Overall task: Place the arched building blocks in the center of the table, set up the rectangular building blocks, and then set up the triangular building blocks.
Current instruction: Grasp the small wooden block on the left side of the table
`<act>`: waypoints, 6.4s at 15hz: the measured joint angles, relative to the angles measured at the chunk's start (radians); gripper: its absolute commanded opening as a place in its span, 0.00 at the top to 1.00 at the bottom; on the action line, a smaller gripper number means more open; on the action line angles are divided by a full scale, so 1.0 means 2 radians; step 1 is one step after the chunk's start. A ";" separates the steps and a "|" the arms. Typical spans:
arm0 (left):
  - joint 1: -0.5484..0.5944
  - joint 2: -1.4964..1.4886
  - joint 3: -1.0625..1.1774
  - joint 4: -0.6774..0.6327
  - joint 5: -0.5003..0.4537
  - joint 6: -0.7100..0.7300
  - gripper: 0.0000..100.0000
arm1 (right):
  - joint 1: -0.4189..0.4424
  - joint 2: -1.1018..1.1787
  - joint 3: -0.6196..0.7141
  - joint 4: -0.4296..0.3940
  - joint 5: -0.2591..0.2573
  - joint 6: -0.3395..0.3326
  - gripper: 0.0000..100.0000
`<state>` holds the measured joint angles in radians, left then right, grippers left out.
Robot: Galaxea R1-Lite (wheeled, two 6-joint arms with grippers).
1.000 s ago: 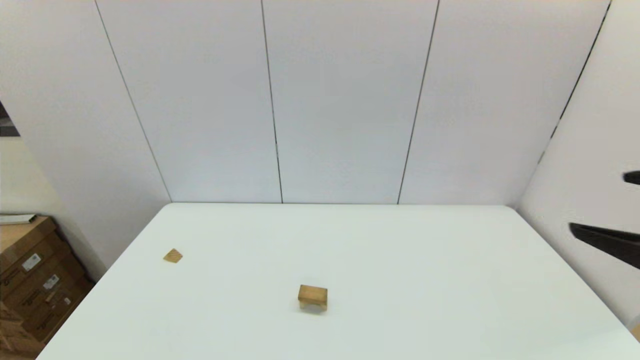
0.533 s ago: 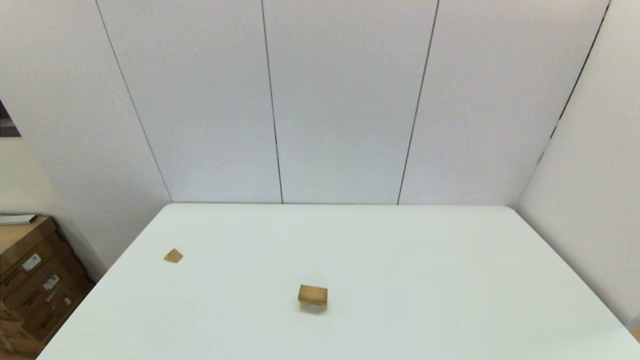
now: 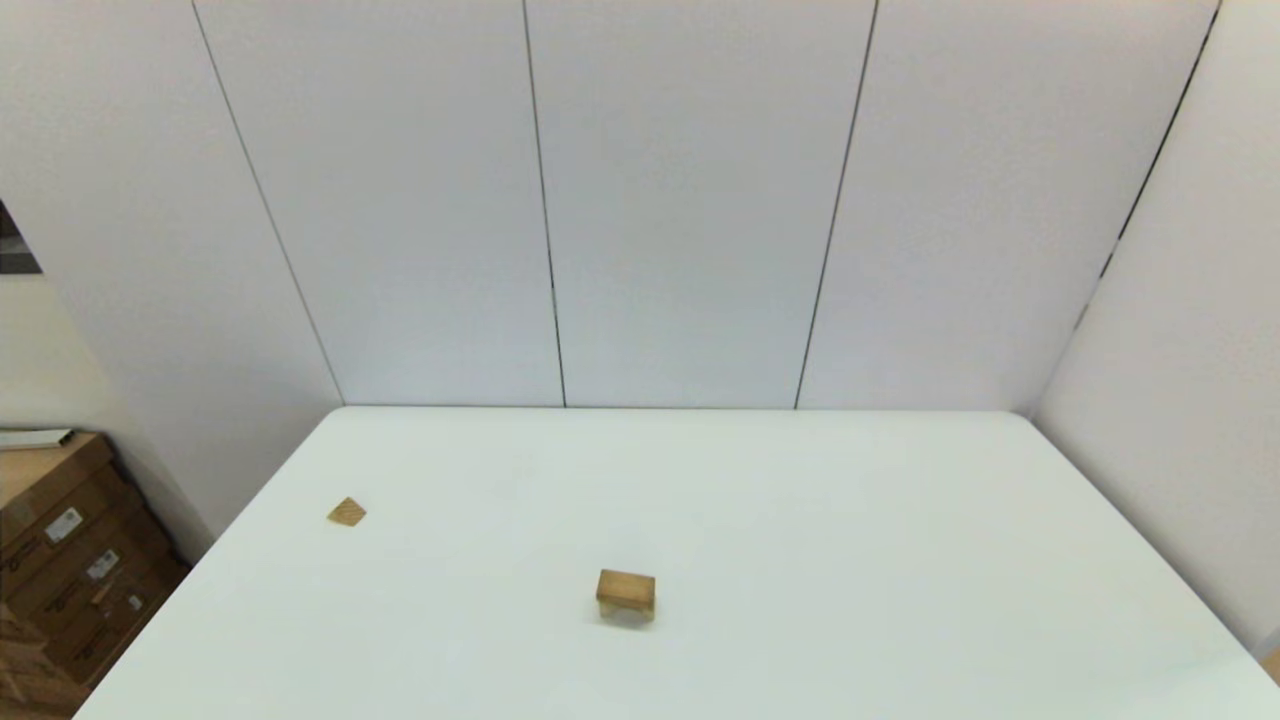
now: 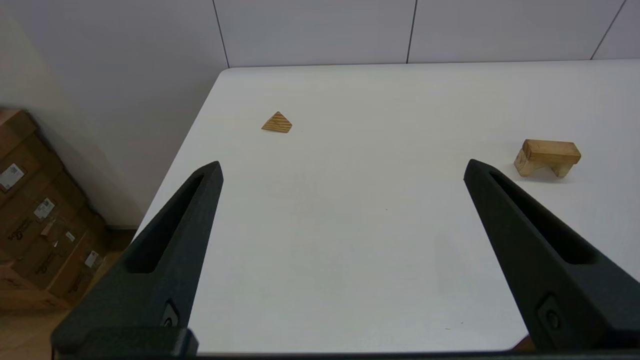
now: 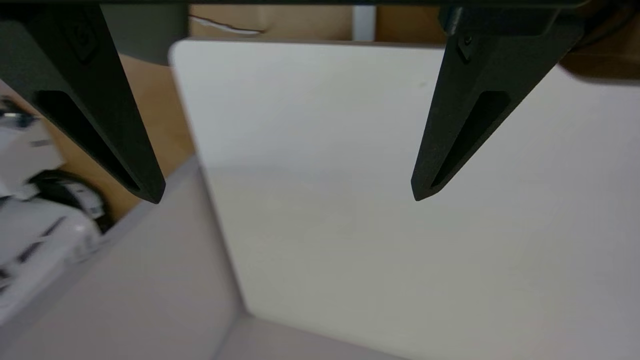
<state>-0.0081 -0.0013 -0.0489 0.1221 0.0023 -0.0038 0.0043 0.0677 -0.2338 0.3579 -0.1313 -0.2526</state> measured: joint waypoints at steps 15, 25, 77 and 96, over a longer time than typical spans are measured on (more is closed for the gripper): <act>0.000 0.000 0.000 0.000 0.000 0.000 0.00 | -0.001 -0.035 0.116 -0.181 0.072 0.089 0.00; 0.000 0.000 0.001 -0.001 0.000 0.012 0.00 | -0.001 -0.035 0.117 -0.183 0.067 0.125 0.00; 0.064 1.201 -0.811 0.212 0.085 -0.560 0.00 | -0.001 -0.034 0.117 -0.183 0.067 0.125 0.00; 0.055 1.274 -0.879 0.222 0.112 -0.542 0.00 | -0.001 -0.034 0.117 -0.183 0.067 0.125 0.00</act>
<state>0.1028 2.5457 -1.8060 0.5670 0.2260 -1.0887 0.0017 -0.0013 0.0000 -0.0072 0.0023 -0.0028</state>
